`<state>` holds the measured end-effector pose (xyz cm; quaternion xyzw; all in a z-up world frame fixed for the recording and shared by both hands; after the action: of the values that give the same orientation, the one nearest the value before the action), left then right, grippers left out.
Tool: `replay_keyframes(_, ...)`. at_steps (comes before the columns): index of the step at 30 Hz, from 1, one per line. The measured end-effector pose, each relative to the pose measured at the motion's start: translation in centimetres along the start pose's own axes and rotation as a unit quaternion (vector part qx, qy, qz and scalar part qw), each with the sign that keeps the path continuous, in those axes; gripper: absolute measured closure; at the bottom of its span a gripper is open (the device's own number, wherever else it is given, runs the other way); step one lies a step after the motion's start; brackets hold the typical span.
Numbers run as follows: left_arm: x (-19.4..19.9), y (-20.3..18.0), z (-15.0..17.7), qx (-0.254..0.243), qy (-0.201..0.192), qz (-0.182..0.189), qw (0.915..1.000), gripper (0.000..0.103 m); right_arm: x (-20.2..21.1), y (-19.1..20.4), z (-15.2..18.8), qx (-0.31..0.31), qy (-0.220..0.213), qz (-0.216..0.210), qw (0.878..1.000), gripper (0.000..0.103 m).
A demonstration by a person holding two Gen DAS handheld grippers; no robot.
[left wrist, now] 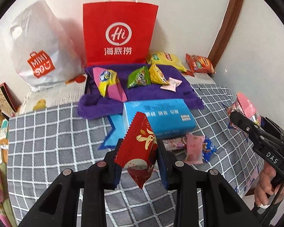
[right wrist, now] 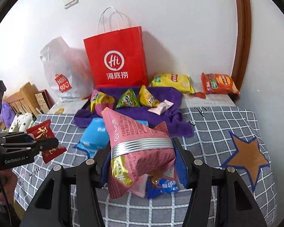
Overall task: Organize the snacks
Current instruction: 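Lift and carry the pink bag and red packet over the purple towel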
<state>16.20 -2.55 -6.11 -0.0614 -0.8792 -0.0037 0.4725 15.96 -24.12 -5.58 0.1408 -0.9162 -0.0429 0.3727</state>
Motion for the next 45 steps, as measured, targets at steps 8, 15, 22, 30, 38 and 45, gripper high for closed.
replay_keyframes(8, 0.8, 1.6, -2.7, 0.005, -0.021, 0.014, 0.9997, 0.072, -1.4, 1.4, -2.4, 0.002, 0.000, 0.009, 1.000, 0.047)
replay_keyframes(15, 0.9, 2.2, -5.0, 0.010, -0.029, 0.018, 0.9994, 0.072, -2.4, 1.9, -5.0, 0.005, -0.006, 0.011, 1.000, 0.047)
replay_keyframes(22, 0.6, 2.6, -8.4, 0.010, -0.034, 0.022, 0.9991, 0.072, -3.3, 2.4, -8.5, 0.019, -0.025, 0.012, 0.999, 0.047)
replay_keyframes(30, -0.9, 2.7, -12.4, 0.007, -0.039, 0.016, 0.9991, 0.073, -6.2, 1.6, -12.5, 0.009, -0.036, 0.012, 0.999, 0.047)
replay_keyframes(38, -3.3, 2.3, -15.7, 0.007, -0.040, 0.021, 0.9990, 0.072, -9.4, 0.6, -16.0, 0.013, -0.035, 0.014, 0.999, 0.047)
replay_keyframes(45, -6.5, 2.4, -16.9, 0.014, -0.030, 0.041, 0.9986, 0.072, -12.0, -1.6, -16.4, 0.001, -0.033, 0.021, 0.999, 0.047)
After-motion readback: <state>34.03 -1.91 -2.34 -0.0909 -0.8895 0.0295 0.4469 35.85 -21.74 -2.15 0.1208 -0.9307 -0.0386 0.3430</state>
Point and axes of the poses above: each gripper's, at about its wrist camera, not at the fingertips, and x roughly against the way its jaws point, y to its left, z to its underside, the point moved 4 cm from there along -x, roughly the way its jaws point, and after that the axes turned 6 degrees about -z, right-handed, at the moved point
